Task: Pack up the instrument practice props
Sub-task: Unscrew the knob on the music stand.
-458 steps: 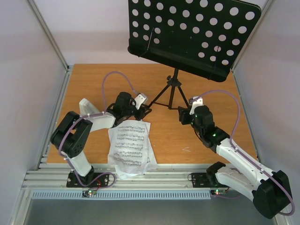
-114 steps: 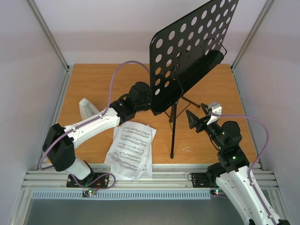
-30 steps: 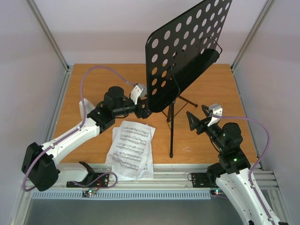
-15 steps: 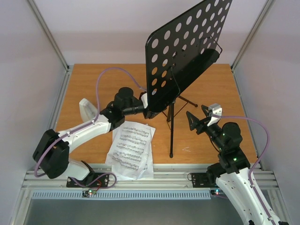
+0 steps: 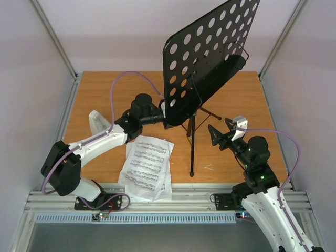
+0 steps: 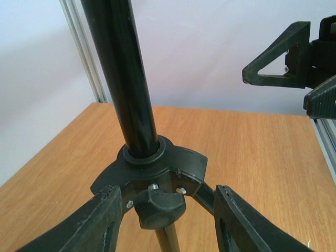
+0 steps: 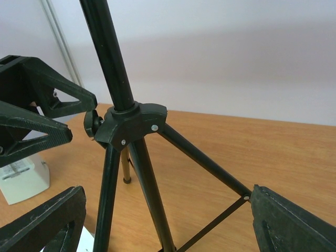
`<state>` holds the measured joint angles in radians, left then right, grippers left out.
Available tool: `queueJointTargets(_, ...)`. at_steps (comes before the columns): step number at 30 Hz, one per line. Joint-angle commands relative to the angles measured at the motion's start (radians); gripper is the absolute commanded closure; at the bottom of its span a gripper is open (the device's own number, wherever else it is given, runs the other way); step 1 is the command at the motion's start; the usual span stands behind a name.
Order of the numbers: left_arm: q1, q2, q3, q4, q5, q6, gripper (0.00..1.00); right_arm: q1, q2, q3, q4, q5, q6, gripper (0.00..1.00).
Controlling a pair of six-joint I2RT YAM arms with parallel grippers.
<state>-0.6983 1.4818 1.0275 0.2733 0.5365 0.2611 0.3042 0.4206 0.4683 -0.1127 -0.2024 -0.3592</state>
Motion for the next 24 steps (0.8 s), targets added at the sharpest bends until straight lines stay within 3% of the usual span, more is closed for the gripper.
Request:
queueJointTargets(1,-0.005,0.019,0.034,0.021,0.005,0.02,0.51,0.006,0.0,-0.007,0.021,-0.002,0.005,0.14)
queueJointTargets(10,-0.005,0.056,0.066,-0.025,-0.007,0.03,0.52,0.006,-0.005,-0.007,0.018,0.001,0.005,0.14)
queueJointTargets(20,-0.006,0.069,0.072,-0.015,-0.014,0.011,0.6,0.006,-0.006,-0.007,0.016,0.002,0.007,0.14)
queueJointTargets(24,-0.005,0.068,0.069,-0.001,-0.02,-0.001,0.58,0.006,-0.006,-0.007,0.016,0.0,0.006,0.14)
